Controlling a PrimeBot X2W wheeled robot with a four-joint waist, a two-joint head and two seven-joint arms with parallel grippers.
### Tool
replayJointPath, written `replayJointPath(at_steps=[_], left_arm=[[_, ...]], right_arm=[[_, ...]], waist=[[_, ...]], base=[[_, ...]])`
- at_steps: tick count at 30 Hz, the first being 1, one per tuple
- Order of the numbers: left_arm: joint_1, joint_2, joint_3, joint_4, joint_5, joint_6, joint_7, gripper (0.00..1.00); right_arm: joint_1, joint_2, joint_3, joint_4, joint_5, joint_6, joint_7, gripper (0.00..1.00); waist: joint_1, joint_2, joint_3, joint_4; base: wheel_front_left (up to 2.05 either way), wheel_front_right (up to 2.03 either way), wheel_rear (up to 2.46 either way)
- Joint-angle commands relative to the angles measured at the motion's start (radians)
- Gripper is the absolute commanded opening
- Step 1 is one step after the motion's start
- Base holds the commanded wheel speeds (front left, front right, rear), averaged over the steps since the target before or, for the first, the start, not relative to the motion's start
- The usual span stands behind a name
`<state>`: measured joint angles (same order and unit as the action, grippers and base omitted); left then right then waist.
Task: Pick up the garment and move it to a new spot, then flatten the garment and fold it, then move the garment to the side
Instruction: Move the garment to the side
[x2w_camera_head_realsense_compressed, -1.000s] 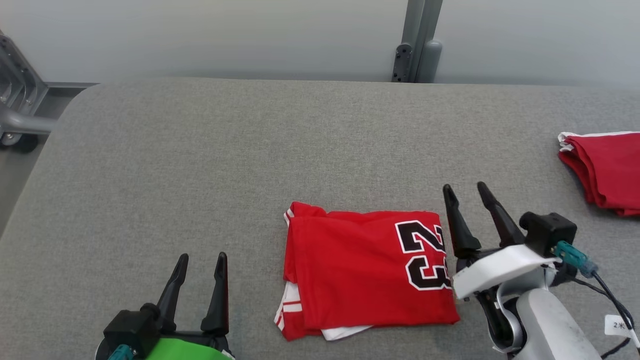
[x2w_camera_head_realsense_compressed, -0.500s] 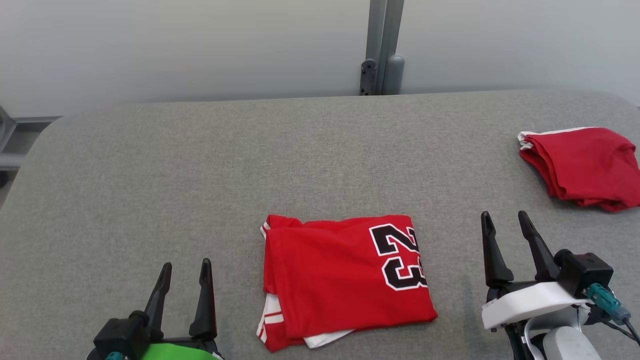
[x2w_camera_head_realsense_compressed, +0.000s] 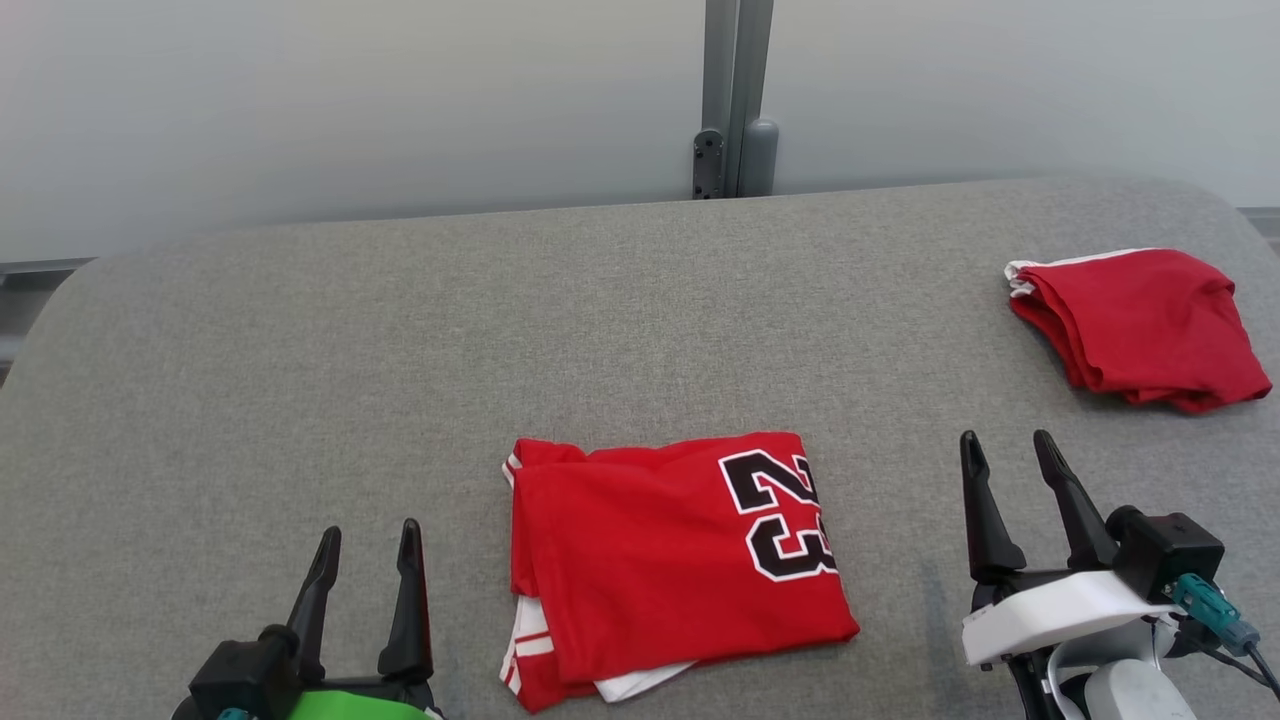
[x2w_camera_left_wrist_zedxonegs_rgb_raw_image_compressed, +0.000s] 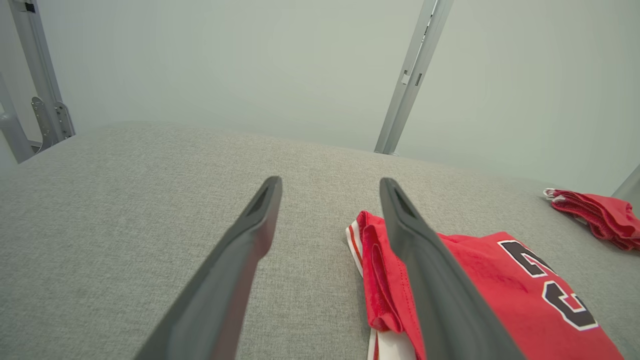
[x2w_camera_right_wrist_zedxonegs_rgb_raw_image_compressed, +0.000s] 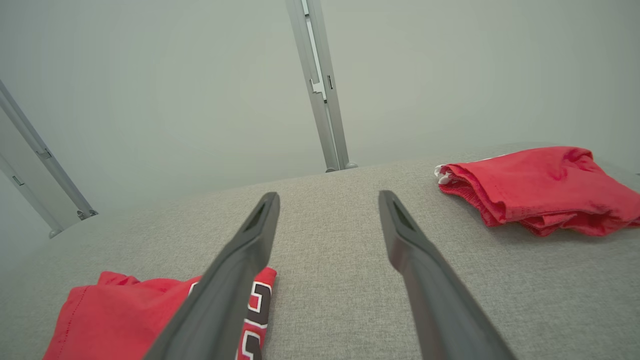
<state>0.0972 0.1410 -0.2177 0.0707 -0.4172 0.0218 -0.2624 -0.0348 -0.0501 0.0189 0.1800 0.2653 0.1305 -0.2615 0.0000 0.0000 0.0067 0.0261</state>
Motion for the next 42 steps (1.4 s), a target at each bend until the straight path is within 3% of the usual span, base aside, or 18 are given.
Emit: replayJointPath(at_steps=[1, 9, 15, 22, 35, 37, 39, 41, 42], left_arm=[[0.011, -0.004, 0.007, 0.003, 0.015, -0.004, -0.003, 1.00], [0.005, -0.016, 0.021, 0.007, 0.026, -0.020, -0.003, 1.00], [-0.012, -0.026, 0.028, 0.012, 0.036, -0.032, -0.003, 1.00], [-0.037, -0.045, 0.036, 0.020, 0.045, -0.046, -0.003, 1.00], [-0.057, -0.072, 0.058, 0.031, 0.064, -0.067, -0.003, 1.00], [-0.056, -0.075, 0.062, 0.032, 0.069, -0.069, -0.003, 1.00], [-0.055, -0.077, 0.066, 0.032, 0.072, -0.072, -0.003, 1.00], [-0.050, -0.079, 0.071, 0.032, 0.076, -0.074, -0.003, 1.00], [-0.049, -0.079, 0.072, 0.033, 0.076, -0.073, -0.003, 1.00]], right_arm=[[0.001, -0.001, -0.002, 0.002, 0.006, 0.000, -0.003, 1.00], [-0.023, -0.001, 0.003, 0.013, -0.016, 0.000, 0.003, 1.00], [-0.068, -0.001, 0.030, 0.070, -0.050, 0.000, 0.140, 1.00], [-0.120, -0.025, 0.119, 0.180, 0.022, 0.000, 0.338, 1.00], [-0.209, -0.079, 0.209, 0.318, 0.152, 0.000, 0.446, 1.00], [-0.215, -0.085, 0.226, 0.327, 0.170, 0.000, 0.454, 0.47], [-0.221, -0.094, 0.240, 0.333, 0.183, 0.000, 0.455, 0.30], [-0.228, -0.103, 0.249, 0.333, 0.183, 0.000, 0.437, 0.00], [-0.232, -0.108, 0.252, 0.332, 0.180, 0.000, 0.430, 0.00]], waist=[[0.0000, 0.0000, 0.000, 0.003], [0.0000, 0.0000, 0.008, 0.022], [0.0000, 0.0000, 0.032, 0.047], [0.0000, 0.0000, 0.081, 0.097], [0.0000, 0.0000, 0.137, 0.163], [0.0000, 0.0000, 0.139, 0.165], [0.0000, 0.0000, 0.139, 0.165], [0.0000, 0.0000, 0.139, 0.162], [0.0000, 0.0000, 0.137, 0.158]], base=[[0.00, 0.00, 0.00], [0.00, 0.00, 0.00], [0.00, 0.00, 0.00], [0.00, 0.00, 0.00], [0.00, 0.00, 0.00], [0.00, 0.00, 0.00], [0.00, 0.00, 0.00], [0.00, 0.00, 0.00], [0.00, 0.00, 0.00]])
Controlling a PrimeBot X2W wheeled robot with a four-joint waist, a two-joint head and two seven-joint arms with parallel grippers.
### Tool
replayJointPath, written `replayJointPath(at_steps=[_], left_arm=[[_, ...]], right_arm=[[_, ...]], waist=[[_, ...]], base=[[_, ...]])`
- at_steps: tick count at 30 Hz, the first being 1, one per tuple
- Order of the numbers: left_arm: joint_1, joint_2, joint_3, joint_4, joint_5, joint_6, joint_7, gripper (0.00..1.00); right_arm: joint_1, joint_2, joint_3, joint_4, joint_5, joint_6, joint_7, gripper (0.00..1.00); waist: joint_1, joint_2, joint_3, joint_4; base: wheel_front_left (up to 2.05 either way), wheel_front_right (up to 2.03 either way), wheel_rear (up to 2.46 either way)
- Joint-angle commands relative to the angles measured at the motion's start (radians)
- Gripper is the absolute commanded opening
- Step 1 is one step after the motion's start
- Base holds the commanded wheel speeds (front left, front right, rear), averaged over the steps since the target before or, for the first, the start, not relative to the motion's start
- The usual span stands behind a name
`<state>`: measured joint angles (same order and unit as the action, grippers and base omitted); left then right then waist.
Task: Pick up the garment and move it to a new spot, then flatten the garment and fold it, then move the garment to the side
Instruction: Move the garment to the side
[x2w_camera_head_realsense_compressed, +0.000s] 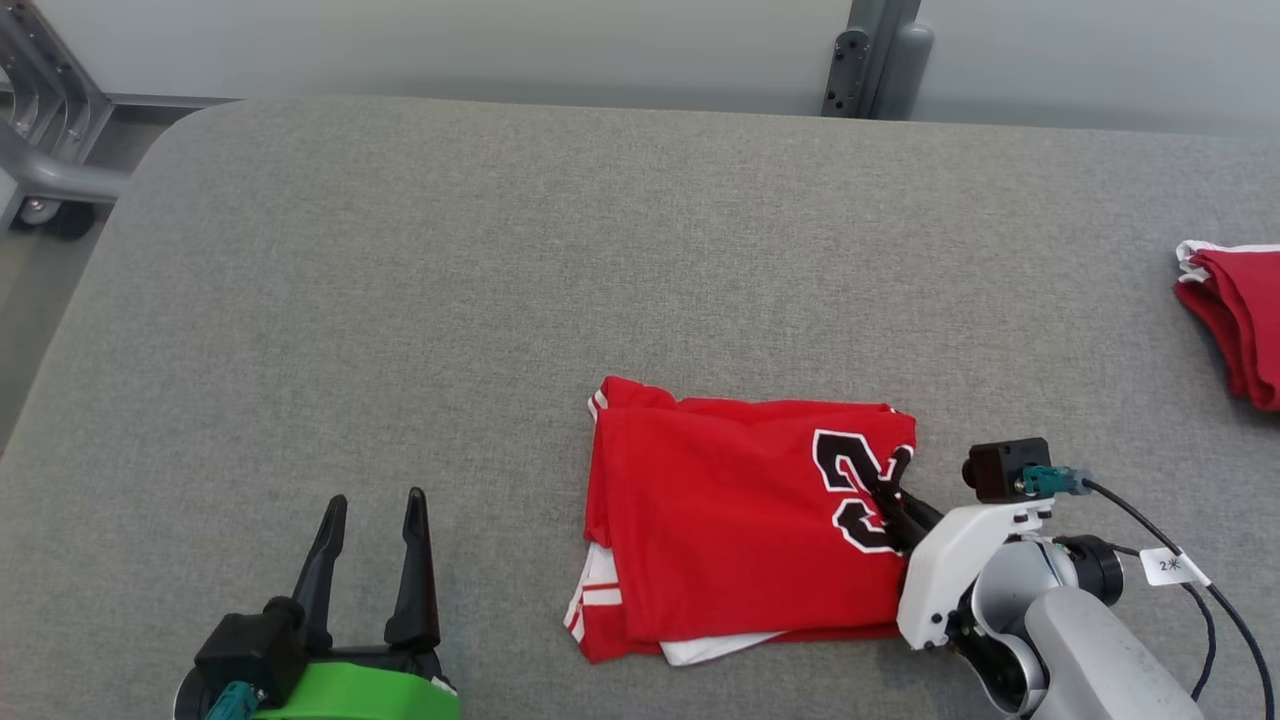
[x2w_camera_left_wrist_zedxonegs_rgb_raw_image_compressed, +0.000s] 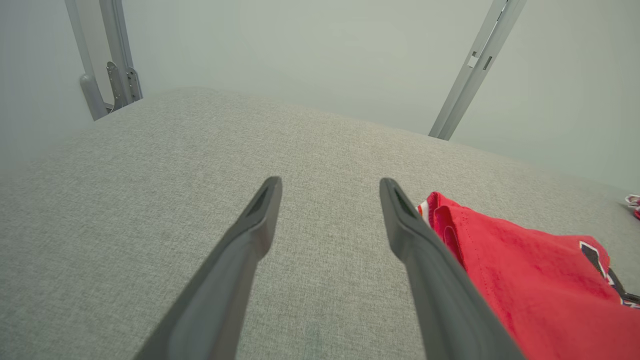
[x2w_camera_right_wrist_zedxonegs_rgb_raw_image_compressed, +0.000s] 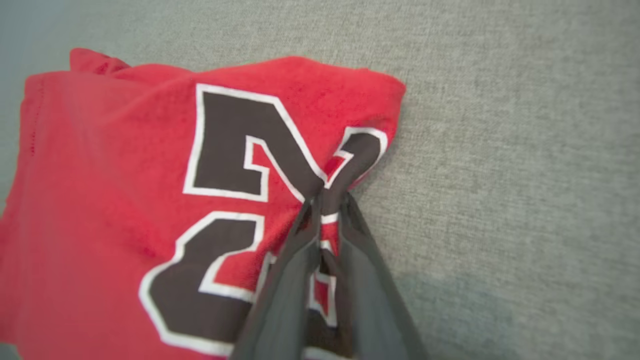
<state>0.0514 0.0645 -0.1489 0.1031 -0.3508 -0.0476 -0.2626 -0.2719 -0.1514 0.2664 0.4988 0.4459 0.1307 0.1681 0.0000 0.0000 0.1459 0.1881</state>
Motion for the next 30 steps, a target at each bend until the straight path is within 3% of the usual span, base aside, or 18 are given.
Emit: replayJointPath(at_steps=[1, 10, 22, 30], left_arm=[[0.000, -0.003, 0.005, 0.002, 0.013, -0.006, -0.002, 1.00], [0.014, -0.005, 0.011, -0.006, 0.030, -0.018, -0.001, 1.00], [-0.019, 0.010, -0.001, -0.012, 0.059, -0.031, -0.001, 1.00], [-0.078, 0.030, -0.025, -0.006, 0.080, -0.037, 0.002, 1.00]], right_arm=[[-0.001, -0.008, 0.007, 0.010, 0.001, 0.000, -0.011, 0.00], [-0.030, -0.047, -0.033, -0.025, -0.024, -0.001, -0.085, 0.00], [-0.063, -0.068, -0.129, -0.085, -0.066, -0.001, -0.092, 0.00], [-0.108, -0.050, -0.145, -0.114, -0.073, -0.001, -0.101, 0.00]], waist=[[0.0000, 0.0000, -0.003, -0.010], [0.0000, 0.0000, -0.017, -0.120], [0.0000, 0.0000, 0.034, -0.421], [0.0000, 0.0000, 0.097, -0.524]], base=[[0.00, 0.00, 0.00], [0.00, 0.00, 0.00], [0.00, 0.00, 0.00], [0.00, 0.00, 0.00]])
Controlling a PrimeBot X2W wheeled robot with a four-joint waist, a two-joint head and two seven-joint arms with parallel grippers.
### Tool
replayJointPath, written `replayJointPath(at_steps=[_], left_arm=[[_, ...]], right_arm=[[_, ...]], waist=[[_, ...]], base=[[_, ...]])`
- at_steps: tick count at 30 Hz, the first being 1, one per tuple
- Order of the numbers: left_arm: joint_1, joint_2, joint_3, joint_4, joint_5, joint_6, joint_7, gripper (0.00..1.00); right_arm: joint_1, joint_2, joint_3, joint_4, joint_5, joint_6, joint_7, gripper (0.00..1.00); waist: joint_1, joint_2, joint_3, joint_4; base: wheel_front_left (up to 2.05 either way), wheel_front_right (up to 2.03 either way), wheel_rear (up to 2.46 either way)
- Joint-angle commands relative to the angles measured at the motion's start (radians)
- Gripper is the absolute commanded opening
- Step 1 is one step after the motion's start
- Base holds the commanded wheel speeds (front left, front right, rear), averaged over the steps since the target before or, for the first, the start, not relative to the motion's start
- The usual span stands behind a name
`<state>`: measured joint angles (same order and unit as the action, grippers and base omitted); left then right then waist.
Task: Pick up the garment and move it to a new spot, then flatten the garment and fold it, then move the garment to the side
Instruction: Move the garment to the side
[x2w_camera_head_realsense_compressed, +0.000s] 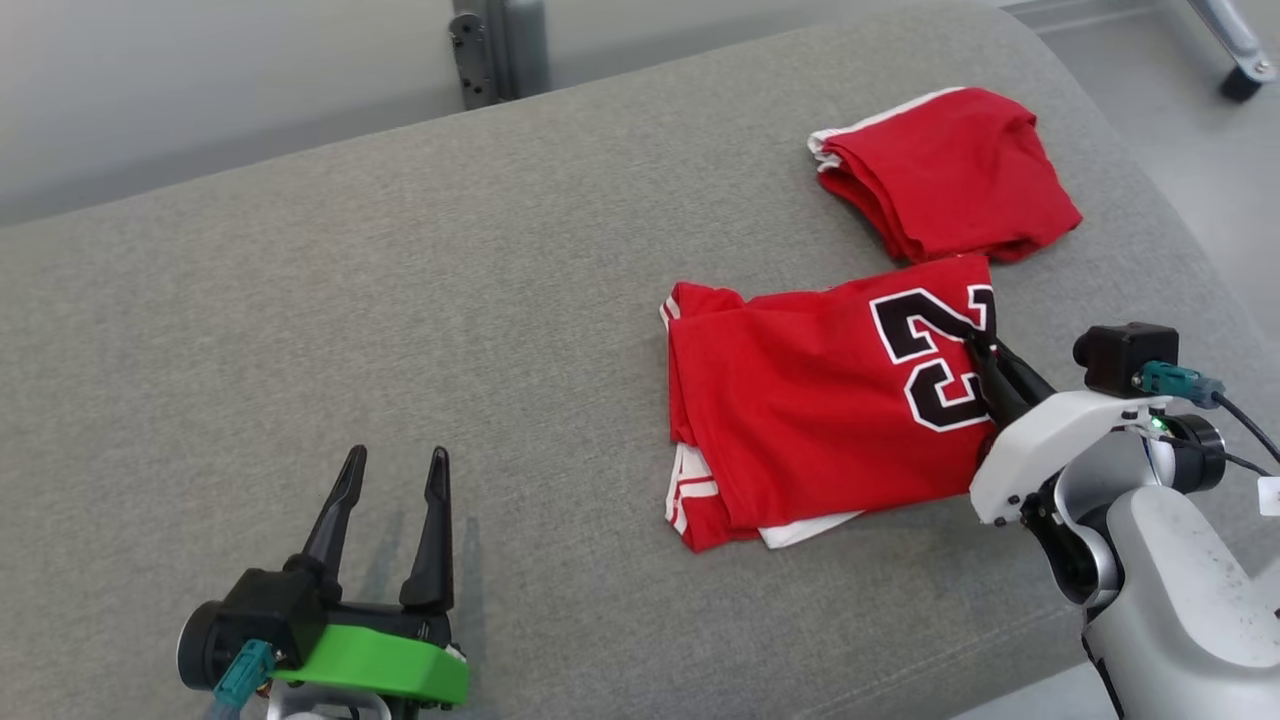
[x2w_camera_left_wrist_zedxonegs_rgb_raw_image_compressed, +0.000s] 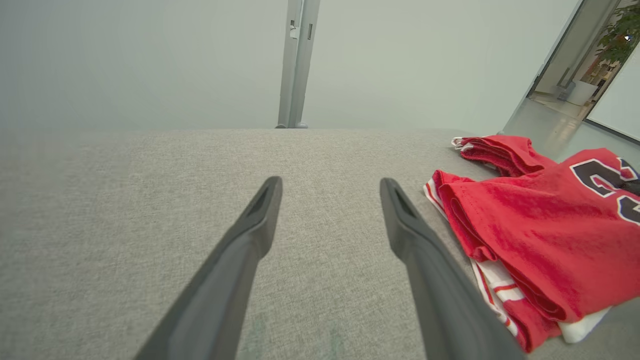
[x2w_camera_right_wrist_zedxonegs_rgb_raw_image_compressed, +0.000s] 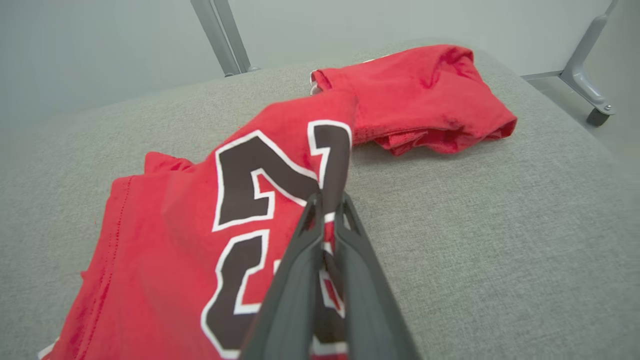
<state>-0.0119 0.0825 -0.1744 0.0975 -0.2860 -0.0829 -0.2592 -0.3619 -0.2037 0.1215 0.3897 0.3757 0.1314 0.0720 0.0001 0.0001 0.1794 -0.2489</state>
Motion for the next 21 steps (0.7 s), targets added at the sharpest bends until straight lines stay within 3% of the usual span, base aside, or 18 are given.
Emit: replayJointPath(at_steps=[1, 21], left_arm=[[-0.021, 0.013, -0.001, -0.001, 0.015, -0.002, -0.001, 1.00], [-0.051, 0.016, -0.013, -0.005, -0.002, 0.010, -0.003, 1.00]], right_arm=[[-0.026, 0.006, -0.002, -0.006, -0.004, -0.001, -0.007, 0.00], [-0.304, -0.022, -0.050, 0.039, -0.030, -0.001, 0.012, 0.00]], waist=[[-0.0001, -0.0001, 0.070, -0.090], [-0.0001, -0.0001, 0.103, 0.055]], base=[[0.00, 0.00, 0.00], [0.00, 0.00, 0.00]])
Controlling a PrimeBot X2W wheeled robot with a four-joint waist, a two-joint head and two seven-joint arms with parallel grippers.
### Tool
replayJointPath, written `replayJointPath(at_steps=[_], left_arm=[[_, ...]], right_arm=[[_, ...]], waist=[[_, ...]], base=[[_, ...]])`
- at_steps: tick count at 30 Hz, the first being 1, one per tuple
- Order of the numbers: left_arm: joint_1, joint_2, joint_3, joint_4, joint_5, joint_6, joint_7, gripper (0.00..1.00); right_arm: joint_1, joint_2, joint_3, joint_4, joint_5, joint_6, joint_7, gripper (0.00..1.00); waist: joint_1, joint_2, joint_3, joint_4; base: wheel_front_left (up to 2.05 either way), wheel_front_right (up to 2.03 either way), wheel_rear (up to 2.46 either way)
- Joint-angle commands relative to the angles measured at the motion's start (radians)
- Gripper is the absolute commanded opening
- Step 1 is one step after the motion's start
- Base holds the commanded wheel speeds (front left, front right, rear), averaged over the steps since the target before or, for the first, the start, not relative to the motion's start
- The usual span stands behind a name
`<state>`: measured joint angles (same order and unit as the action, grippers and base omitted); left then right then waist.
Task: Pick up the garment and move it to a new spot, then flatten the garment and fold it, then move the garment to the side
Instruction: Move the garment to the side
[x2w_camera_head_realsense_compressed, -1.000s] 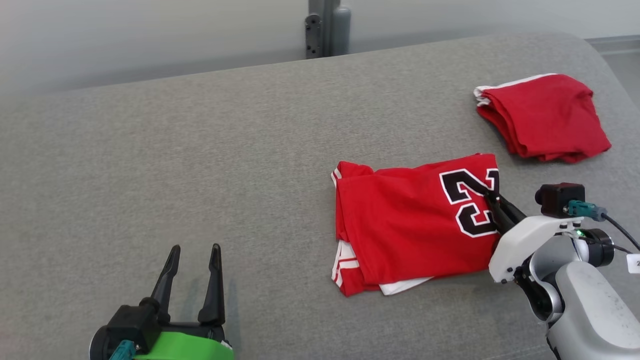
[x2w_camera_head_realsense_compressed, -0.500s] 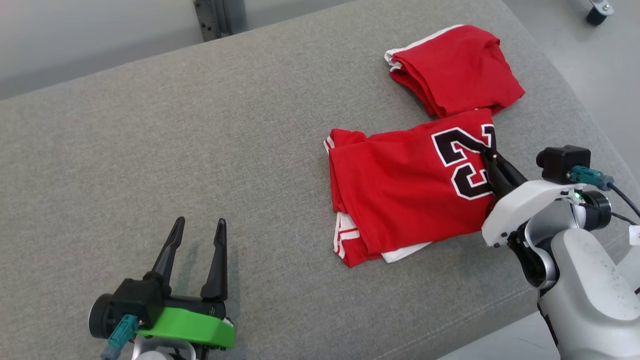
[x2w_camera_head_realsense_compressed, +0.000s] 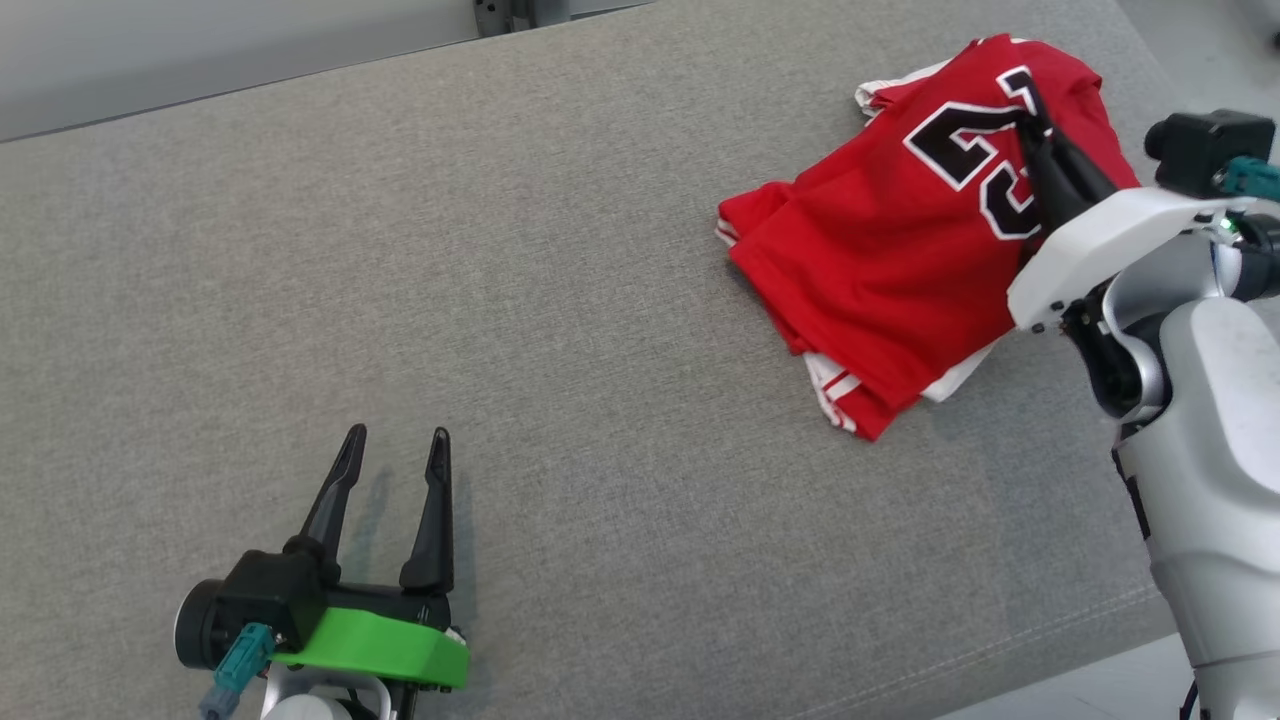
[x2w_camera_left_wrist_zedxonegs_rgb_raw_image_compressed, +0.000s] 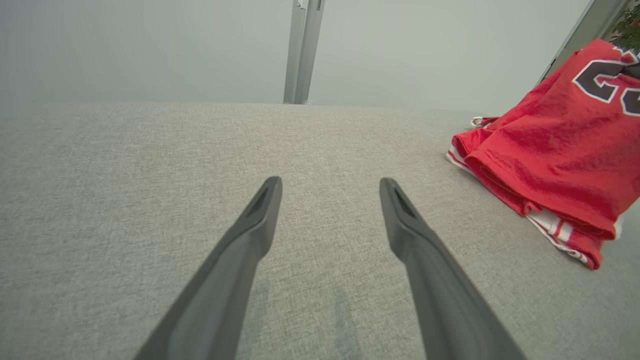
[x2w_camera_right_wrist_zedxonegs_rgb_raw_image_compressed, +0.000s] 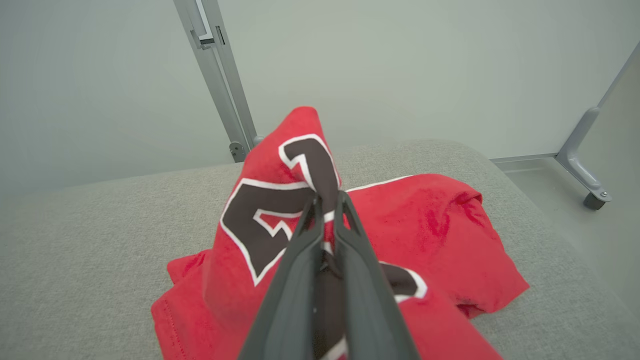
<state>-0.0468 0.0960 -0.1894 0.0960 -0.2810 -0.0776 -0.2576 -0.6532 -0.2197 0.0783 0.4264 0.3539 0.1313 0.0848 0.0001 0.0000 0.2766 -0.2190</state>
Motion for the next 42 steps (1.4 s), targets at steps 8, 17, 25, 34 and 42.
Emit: replayJointPath(at_steps=[8, 17, 25, 34, 42], left_arm=[[-0.020, -0.003, 0.002, 0.000, -0.009, 0.005, -0.008, 1.00], [-0.024, 0.002, 0.005, -0.004, -0.006, -0.001, -0.008, 1.00], [-0.050, 0.014, -0.009, -0.011, 0.010, -0.004, -0.005, 1.00], [-0.073, 0.034, -0.023, -0.031, 0.018, -0.001, 0.009, 1.00], [-0.085, 0.042, -0.032, -0.048, 0.023, 0.006, 0.016, 1.00]], right_arm=[[-0.082, -0.052, -0.093, 0.044, -0.029, -0.001, -0.004, 0.00], [-0.141, -0.073, -0.229, 0.096, -0.072, -0.001, -0.003, 0.00], [-0.216, -0.140, -0.305, 0.204, -0.152, -0.001, 0.003, 0.00], [-0.281, -0.212, -0.357, 0.365, -0.267, -0.001, -0.028, 0.00], [-0.334, -0.237, -0.449, 0.494, -0.363, -0.001, -0.095, 0.93]], waist=[[-0.0001, 0.0000, 0.010, 0.066], [-0.0001, 0.0000, 0.030, 0.083], [-0.0001, 0.0000, 0.090, 0.117], [-0.0001, 0.0000, 0.159, 0.167], [-0.0001, 0.0000, 0.192, 0.181]], base=[[0.00, 0.00, 0.00], [0.00, 0.00, 0.00], [0.00, 0.00, 0.00], [0.00, 0.00, 0.00], [0.00, 0.00, 0.00]])
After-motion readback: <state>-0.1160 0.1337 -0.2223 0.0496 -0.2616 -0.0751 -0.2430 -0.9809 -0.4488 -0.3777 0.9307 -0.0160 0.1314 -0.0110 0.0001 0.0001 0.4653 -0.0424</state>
